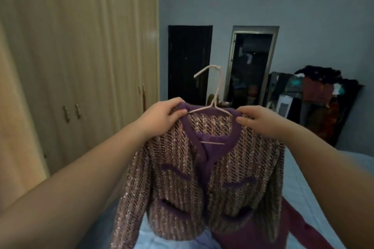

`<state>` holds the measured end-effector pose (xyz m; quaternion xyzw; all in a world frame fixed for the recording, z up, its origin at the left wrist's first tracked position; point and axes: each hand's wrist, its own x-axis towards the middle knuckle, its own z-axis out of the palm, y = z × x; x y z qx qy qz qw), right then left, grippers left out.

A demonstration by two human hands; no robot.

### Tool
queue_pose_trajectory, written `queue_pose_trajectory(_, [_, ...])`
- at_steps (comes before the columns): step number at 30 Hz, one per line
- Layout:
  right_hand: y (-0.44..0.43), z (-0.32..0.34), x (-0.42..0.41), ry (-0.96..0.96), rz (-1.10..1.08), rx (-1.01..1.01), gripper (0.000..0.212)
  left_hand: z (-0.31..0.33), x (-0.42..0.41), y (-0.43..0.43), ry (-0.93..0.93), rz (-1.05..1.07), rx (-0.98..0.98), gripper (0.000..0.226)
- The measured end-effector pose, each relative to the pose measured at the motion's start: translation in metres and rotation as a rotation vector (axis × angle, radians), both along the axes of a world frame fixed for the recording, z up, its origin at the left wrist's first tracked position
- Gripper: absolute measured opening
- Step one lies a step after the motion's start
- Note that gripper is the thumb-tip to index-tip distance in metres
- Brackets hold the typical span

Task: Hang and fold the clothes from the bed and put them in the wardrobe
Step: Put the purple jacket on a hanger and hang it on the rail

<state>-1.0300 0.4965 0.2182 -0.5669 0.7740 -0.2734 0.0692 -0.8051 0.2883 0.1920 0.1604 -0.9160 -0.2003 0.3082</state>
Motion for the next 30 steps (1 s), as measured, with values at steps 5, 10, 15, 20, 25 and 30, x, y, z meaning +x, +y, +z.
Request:
queue_pose_trajectory(5, [0.005,0.0,-0.016,-0.061,0.103,-0.051,0.014,0.021,-0.008,0.013,0.174,0.047,0.012,0.006])
queue_pose_trajectory(10, [0.016,-0.006,-0.026,-0.074,0.169,-0.186,0.017,0.032,-0.04,0.051,-0.132,0.252,-0.07,0.038])
queue_pose_trajectory(15, [0.032,-0.012,-0.052,-0.087,0.144,-0.325,0.014,0.006,-0.031,0.091,-0.107,0.414,-0.232,0.031])
queue_pose_trajectory(20, [0.035,-0.012,-0.06,-0.134,0.231,-0.097,0.023,-0.017,-0.012,0.12,-0.21,0.341,-0.17,0.053])
queue_pose_trajectory(25, [0.044,-0.027,-0.048,0.143,0.279,-0.119,0.051,-0.012,0.013,0.124,-0.071,0.464,-0.104,0.023])
queue_pose_trajectory(30, [0.028,-0.068,-0.02,0.422,0.378,-0.165,0.06,-0.005,0.043,0.133,-0.087,0.545,-0.026,0.019])
